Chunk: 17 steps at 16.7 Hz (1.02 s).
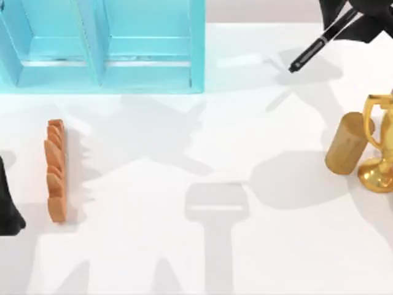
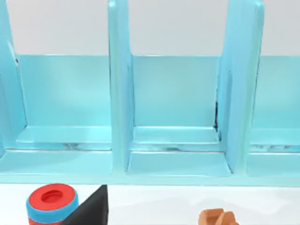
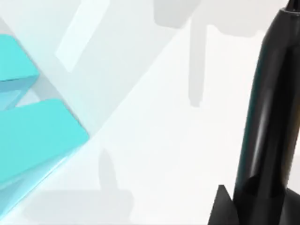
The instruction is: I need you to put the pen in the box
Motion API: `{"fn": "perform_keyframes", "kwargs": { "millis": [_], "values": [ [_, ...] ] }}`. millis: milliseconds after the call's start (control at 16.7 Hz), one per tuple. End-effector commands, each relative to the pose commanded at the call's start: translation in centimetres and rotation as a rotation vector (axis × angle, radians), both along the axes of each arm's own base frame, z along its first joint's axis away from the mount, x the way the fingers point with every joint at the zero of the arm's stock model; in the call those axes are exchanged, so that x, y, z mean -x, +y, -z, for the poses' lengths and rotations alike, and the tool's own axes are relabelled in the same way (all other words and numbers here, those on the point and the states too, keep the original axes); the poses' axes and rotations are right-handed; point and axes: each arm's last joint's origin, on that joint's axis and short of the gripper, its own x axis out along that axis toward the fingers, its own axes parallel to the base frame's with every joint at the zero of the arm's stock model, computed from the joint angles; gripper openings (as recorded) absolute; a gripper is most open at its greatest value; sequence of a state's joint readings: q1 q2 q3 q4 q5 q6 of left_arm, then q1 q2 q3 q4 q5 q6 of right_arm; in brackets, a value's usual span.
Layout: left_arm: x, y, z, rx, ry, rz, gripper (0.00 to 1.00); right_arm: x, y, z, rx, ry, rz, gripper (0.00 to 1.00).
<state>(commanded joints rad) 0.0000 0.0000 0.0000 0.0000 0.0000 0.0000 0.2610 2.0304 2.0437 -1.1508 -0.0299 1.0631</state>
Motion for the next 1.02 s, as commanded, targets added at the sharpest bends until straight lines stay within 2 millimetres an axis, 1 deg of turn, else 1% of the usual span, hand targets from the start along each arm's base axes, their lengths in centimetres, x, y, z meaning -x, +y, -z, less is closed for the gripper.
{"fn": "perform_keyframes", "kwargs": {
  "millis": [120, 240, 300, 360, 480, 600, 660, 780, 900, 1020],
  "values": [
    [0.0, 0.0, 0.0, 0.0, 0.0, 0.0, 1.0, -1.0, -5.9, -0.4, 0.012, -0.019, 0.112, 0.0],
    [0.0, 0.0, 0.0, 0.0, 0.0, 0.0, 1.0, -1.2, -12.4, 0.3, 0.035, 0.014, 0.237, 0.0],
    [0.0, 0.0, 0.0, 0.0, 0.0, 0.0, 1.0, -0.9, -15.6, 1.0, 0.045, 0.049, 0.3, 0.0],
    [0.0, 0.0, 0.0, 0.0, 0.0, 0.0, 1.0, -0.3, -18.7, 1.9, 0.05, 0.094, 0.362, 0.0],
    [0.0, 0.0, 0.0, 0.0, 0.0, 0.0, 1.0, 1.8, -24.3, 3.8, 0.042, 0.204, 0.478, 0.0],
    [0.0, 0.0, 0.0, 0.0, 0.0, 0.0, 1.0, 4.7, -29.0, 5.5, 0.005, 0.309, 0.584, 0.0],
    [0.0, 0.0, 0.0, 0.0, 0.0, 0.0, 1.0, 6.1, -30.8, 6.2, -0.019, 0.351, 0.63, 0.0],
    [0.0, 0.0, 0.0, 0.0, 0.0, 0.0, 1.0, 8.7, -33.5, 6.9, -0.07, 0.403, 0.705, 0.0],
    [0.0, 0.0, 0.0, 0.0, 0.0, 0.0, 1.0, 10.3, -34.9, 7.2, -0.107, 0.423, 0.75, 0.0],
    [0.0, 0.0, 0.0, 0.0, 0.0, 0.0, 1.0, 10.7, -35.2, 7.3, -0.117, 0.426, 0.762, 0.0]
  ]
}}
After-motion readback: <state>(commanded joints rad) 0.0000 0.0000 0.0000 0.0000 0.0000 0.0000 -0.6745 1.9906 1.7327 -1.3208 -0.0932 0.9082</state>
